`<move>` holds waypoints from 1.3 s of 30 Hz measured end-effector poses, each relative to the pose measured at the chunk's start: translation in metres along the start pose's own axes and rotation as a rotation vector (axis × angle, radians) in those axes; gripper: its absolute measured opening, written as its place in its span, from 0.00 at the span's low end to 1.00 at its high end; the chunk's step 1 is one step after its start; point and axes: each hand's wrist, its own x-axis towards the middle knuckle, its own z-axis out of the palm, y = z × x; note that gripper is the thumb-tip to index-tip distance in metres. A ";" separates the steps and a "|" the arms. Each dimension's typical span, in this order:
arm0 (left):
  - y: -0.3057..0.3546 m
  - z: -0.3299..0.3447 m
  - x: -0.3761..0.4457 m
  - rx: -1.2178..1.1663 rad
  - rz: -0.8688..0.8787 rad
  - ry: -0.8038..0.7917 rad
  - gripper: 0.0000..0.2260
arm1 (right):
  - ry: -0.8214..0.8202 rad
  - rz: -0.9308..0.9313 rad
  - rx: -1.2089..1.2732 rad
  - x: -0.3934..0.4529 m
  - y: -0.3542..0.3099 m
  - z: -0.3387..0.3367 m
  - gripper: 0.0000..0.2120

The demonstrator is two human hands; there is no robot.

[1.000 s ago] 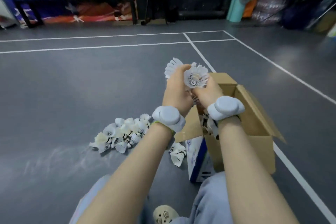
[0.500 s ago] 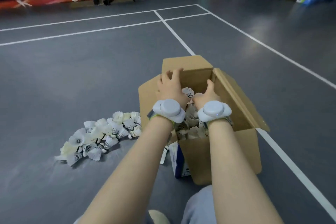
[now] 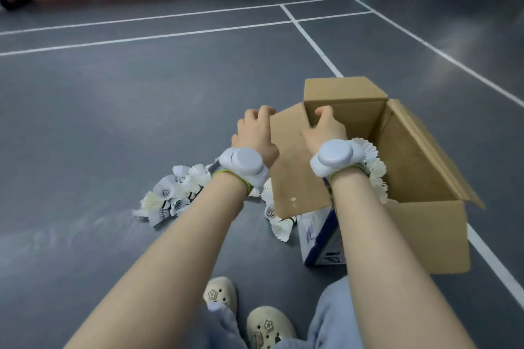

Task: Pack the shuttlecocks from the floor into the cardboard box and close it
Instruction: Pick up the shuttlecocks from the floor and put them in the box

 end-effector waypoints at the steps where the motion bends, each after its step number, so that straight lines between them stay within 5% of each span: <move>1: -0.013 -0.005 -0.002 -0.002 -0.014 -0.004 0.27 | -0.017 -0.052 -0.040 -0.004 -0.008 0.009 0.20; 6: -0.088 -0.019 -0.018 0.019 -0.131 -0.033 0.27 | -0.186 -0.166 -0.048 -0.021 -0.038 0.078 0.20; 14: -0.221 0.018 -0.056 0.205 -0.546 -0.202 0.23 | -0.586 0.078 -0.121 -0.017 -0.005 0.210 0.24; 24: -0.308 0.118 -0.023 0.402 -0.616 -0.342 0.27 | -0.349 0.452 -0.447 0.008 0.130 0.300 0.28; 30: -0.346 0.162 0.017 0.383 -0.499 -0.318 0.30 | -0.271 0.459 -0.407 0.044 0.190 0.311 0.34; 33: -0.352 0.171 0.028 0.370 -0.475 -0.311 0.31 | -0.270 0.504 -0.312 0.061 0.208 0.314 0.30; 39: -0.361 0.179 0.037 0.400 -0.465 -0.497 0.29 | -0.356 0.406 -0.322 0.071 0.218 0.310 0.36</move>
